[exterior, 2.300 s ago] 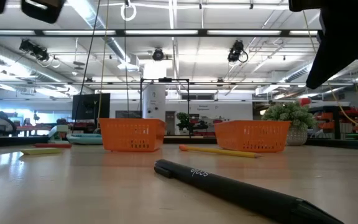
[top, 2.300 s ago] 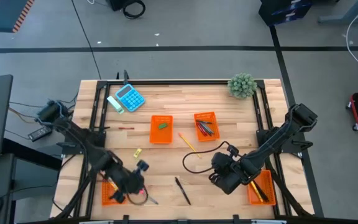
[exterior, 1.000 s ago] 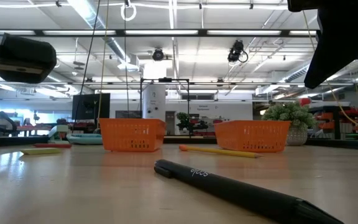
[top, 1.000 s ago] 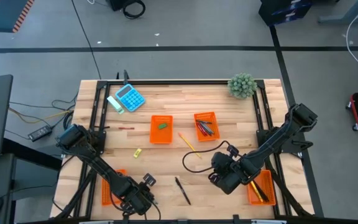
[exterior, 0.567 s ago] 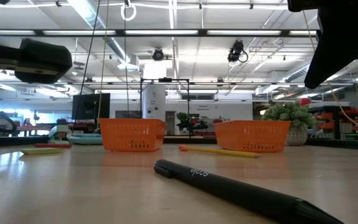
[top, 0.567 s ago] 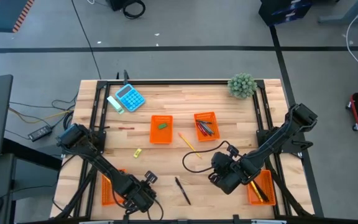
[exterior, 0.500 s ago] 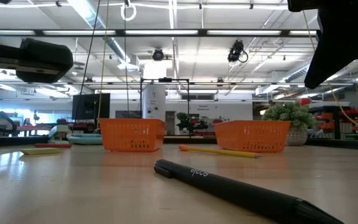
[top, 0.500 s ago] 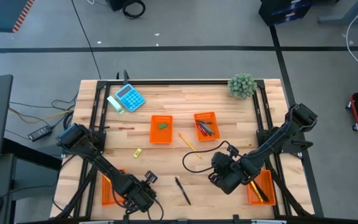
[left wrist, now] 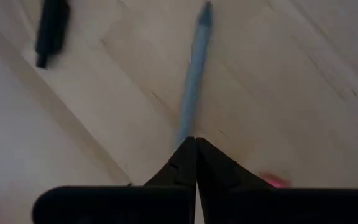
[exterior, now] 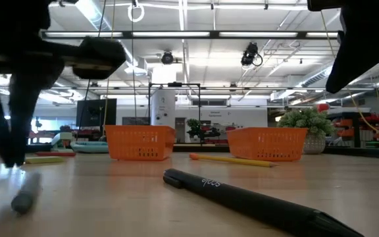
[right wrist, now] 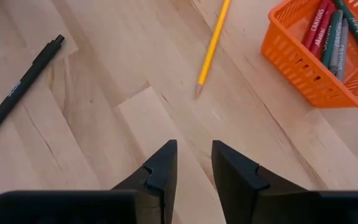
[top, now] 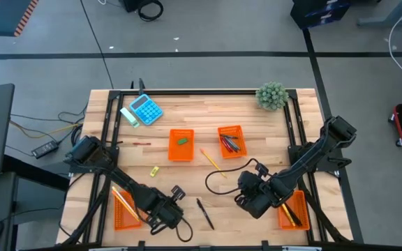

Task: Sort crayons/erasers/pens/pencils in bins
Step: Put the gray crayon into the top right orange bin

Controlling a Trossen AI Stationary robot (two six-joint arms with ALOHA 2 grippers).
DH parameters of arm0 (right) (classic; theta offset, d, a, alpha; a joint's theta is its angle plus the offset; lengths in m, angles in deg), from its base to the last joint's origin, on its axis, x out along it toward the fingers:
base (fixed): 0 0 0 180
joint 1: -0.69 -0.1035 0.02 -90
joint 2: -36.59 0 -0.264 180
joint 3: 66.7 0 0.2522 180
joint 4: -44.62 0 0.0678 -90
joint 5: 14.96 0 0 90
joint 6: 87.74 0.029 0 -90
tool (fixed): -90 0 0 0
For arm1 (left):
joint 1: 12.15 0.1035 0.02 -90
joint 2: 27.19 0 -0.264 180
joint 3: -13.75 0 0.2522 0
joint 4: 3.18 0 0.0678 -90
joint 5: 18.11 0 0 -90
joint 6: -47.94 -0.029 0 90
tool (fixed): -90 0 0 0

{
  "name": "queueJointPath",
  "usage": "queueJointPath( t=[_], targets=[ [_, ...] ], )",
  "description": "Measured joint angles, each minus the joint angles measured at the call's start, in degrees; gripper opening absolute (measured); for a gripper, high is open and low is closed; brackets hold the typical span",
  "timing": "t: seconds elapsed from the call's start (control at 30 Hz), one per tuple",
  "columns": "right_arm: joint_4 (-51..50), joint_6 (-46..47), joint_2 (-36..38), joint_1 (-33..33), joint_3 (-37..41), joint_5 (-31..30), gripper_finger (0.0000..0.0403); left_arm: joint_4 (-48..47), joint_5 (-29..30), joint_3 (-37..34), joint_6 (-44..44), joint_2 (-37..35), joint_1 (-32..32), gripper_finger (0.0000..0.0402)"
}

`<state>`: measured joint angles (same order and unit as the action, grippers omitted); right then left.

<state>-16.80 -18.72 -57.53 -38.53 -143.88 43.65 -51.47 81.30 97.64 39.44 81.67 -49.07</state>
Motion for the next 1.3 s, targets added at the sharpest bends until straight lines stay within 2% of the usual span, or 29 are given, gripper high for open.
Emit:
queueJointPath(
  t=[0.27, 0.37, 0.43, 0.5, 0.57, 0.67, 0.83, 1.13, 1.3],
  targets=[
    [-0.02, 1.85, 0.00, -2.76, 0.00, 3.85, 0.0106, -5.66, -0.05, 8.49, -8.17, -0.09, 6.23, 0.0016],
    [-0.02, 3.04, 0.00, -4.48, 0.00, 3.76, 0.0106, -9.13, -3.56, 10.50, -8.23, -0.14, 8.06, 0.0024],
    [-0.02, 3.85, 0.00, -5.66, 0.00, 3.17, 0.0106, -10.81, -7.12, 10.49, -8.29, -0.14, 8.55, 0.0024],
    [-0.04, 4.35, 0.00, -6.62, 0.00, 2.18, 0.0106, -10.84, -8.09, 9.57, -8.91, -0.14, 8.37, 0.0022],
    [-0.02, 4.52, 0.00, -7.33, 0.00, 0.91, 0.0106, -9.43, -7.94, 7.79, -11.35, -0.14, 8.00, 0.0020],
    [-0.02, 4.79, 0.00, -7.96, 0.00, -1.15, 0.0106, -3.47, -4.73, 4.67, -16.92, -0.14, 7.27, 0.0026],
    [-0.01, 5.36, 0.00, -7.96, 0.00, -2.14, 0.0106, 6.44, -2.75, 0.72, -25.32, -0.14, 6.85, 0.0062],
    [0.00, 4.98, 0.00, -7.92, 0.00, -3.06, 0.0106, 12.02, -0.66, -0.29, -25.82, -0.14, 8.88, 0.0149],
    [0.00, 4.93, 0.00, -7.91, 0.00, -3.84, 0.0106, 14.64, -2.39, -0.26, -25.64, 0.94, 9.96, 0.0179]
  ],
)
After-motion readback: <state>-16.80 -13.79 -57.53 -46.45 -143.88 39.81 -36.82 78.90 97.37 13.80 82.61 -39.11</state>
